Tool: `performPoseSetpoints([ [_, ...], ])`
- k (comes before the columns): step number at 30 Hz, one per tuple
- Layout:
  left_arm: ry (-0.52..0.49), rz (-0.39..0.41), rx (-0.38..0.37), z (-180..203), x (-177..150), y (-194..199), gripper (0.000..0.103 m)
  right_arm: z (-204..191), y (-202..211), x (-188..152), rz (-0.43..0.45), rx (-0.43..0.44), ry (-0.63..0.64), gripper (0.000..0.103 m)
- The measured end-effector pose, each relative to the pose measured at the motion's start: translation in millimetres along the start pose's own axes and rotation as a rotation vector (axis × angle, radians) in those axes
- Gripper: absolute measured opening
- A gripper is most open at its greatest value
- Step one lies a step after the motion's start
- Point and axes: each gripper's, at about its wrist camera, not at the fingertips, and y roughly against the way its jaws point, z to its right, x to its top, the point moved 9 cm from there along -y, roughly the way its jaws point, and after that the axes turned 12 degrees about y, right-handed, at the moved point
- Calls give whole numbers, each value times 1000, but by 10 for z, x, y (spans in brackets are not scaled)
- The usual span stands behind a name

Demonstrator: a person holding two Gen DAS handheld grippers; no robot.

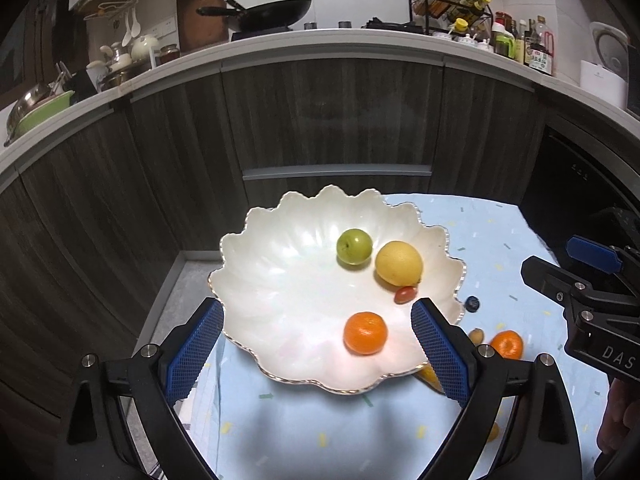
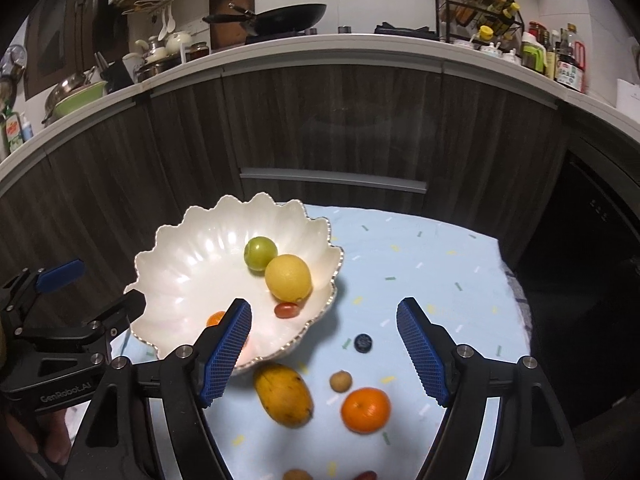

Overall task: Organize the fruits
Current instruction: 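Withdraw both open tools from the bowl, then move the left tool to the brown potato while the right tool approaches the red date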

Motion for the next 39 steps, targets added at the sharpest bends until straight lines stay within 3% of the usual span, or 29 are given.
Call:
performPoseSetpoints([
  [11,-30,12,-41,339,-97,203,96,276,235,-175,8,-37,-34,76],
  [26,-86,-46,-94,776,-464,229,96,592,355,-648,-40,-75,-70,76],
  [39,-116,-85,-113,915,-705,179,96,662,344,-951,-83,-71,-79,76],
])
